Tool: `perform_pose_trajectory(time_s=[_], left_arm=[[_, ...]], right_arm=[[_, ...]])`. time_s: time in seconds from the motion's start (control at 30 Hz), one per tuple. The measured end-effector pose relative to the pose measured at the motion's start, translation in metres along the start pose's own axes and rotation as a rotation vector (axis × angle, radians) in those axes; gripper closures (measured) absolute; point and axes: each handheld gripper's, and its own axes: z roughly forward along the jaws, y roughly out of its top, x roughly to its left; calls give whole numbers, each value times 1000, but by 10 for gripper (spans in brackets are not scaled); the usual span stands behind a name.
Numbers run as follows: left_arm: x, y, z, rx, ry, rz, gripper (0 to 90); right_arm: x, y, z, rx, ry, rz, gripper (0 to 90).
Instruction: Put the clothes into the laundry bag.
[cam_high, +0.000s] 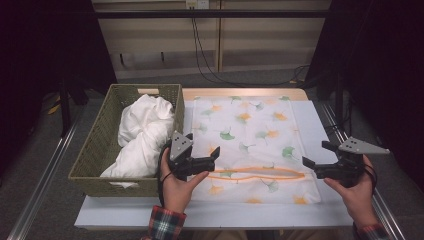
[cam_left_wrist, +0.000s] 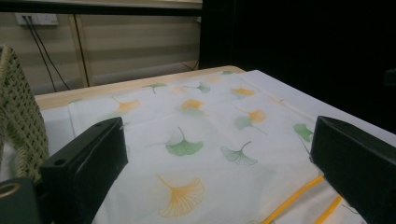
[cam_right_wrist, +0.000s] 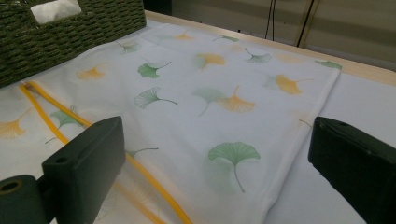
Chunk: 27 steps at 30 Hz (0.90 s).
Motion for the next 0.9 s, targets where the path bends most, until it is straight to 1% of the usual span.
perform_pose_trajectory(time_s=[0.03, 0.1, 0.17, 0.23, 0.27, 0.3, 0.33, 0.43, 0.47, 0.53, 0.57, 0.6, 0.67, 0.77, 0.8, 0.83, 0.87, 0.9], left_arm=[[0, -1, 0, -1, 0, -10, 37], [2, -1, 0, 4, -7, -15, 37], [1, -1, 1, 8, -1, -14, 35], [1, -2, 1, 9, -9, -21, 31], [1, -2, 1, 16, -2, -15, 27], [1, -2, 2, 16, -11, -16, 25], [0, -2, 1, 21, -7, -19, 25], [-1, -2, 2, 23, -18, -26, 21], [-1, -2, 3, 27, -13, -21, 14], [-1, -2, 4, 33, -19, -11, 6], [-2, -2, 4, 33, -24, -11, 0], [-2, -2, 4, 30, -38, -18, 0], [-3, -1, 5, 32, -26, -6, 0], [-2, -2, 6, 35, -46, -11, 0], [-2, -3, 7, 37, -41, -19, 0], [-3, -3, 7, 43, -39, -16, 0], [-3, -3, 7, 53, -31, -2, 0], [-3, -3, 8, 54, -34, 1, 0]], right_arm=[[1, 0, 1, 3, -3, 3, 34], [1, 0, 3, 6, 6, 2, 34], [3, 0, 4, 7, 5, 0, 34], [4, 0, 7, 13, 17, -7, 34], [5, 0, 8, 17, 18, -10, 34], [6, 0, 9, 23, 24, -7, 33], [7, 0, 10, 26, 26, -6, 32], [10, 0, 16, 38, 35, -11, 32], [11, 0, 18, 43, 43, -14, 32], [14, 0, 22, 52, 47, -13, 32], [15, 0, 25, 55, 55, -11, 32], [17, 0, 27, 58, 56, -17, 31], [20, 1, 32, 67, 70, -30, 31], [25, 1, 39, 77, 88, -31, 33], [26, 0, 41, 84, 101, -31, 37], [28, 0, 43, 97, 103, -33, 38], [30, -1, 46, 104, 106, -45, 40], [32, -1, 47, 113, 106, -51, 41]])
